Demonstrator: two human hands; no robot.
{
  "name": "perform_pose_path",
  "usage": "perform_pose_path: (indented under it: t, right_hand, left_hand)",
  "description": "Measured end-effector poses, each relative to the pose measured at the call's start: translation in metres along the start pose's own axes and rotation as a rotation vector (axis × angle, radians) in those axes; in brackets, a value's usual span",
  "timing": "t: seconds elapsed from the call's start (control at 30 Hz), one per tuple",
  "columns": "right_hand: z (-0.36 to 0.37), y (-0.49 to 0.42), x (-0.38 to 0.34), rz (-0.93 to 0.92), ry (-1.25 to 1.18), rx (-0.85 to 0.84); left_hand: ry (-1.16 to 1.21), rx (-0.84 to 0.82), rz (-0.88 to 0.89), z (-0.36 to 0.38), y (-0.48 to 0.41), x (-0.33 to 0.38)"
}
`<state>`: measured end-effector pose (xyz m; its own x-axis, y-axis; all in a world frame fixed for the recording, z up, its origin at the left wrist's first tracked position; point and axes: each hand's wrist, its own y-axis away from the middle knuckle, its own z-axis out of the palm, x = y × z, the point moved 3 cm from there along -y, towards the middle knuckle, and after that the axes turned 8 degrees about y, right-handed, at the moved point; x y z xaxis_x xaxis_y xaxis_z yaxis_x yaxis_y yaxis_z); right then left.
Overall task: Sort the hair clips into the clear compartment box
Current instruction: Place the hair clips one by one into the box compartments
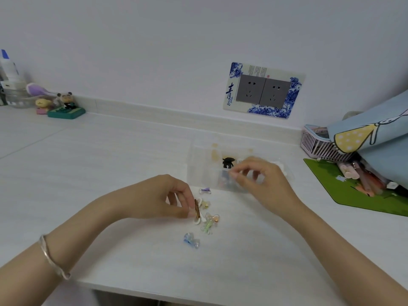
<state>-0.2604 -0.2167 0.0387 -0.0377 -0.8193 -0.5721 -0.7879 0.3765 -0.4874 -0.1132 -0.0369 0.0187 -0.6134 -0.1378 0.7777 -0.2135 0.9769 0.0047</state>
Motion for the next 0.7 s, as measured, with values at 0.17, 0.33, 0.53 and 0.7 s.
perform_pose_path:
  t: [0.17,0.33,0.53,0.7]
  right_hand:
    - [0.033,0.037,-0.005,-0.013,0.023,-0.457]
    - [0.039,0.040,-0.004,-0.055,0.084,-0.396]
    - [0.030,0.040,0.000,-0.042,0.065,-0.347]
    - [0.001,0.019,0.002,0.003,-0.021,0.011]
  left_hand:
    - [-0.031,-0.166,-0.022,0.011,0.009,0.001]
    - [-0.080,-0.175,0.014,0.020,0.007,0.002]
    - [-0.052,-0.098,0.041,0.023,-0.001,0.004]
    - [-0.067,-0.062,0.055,0.022,-0.005,0.005]
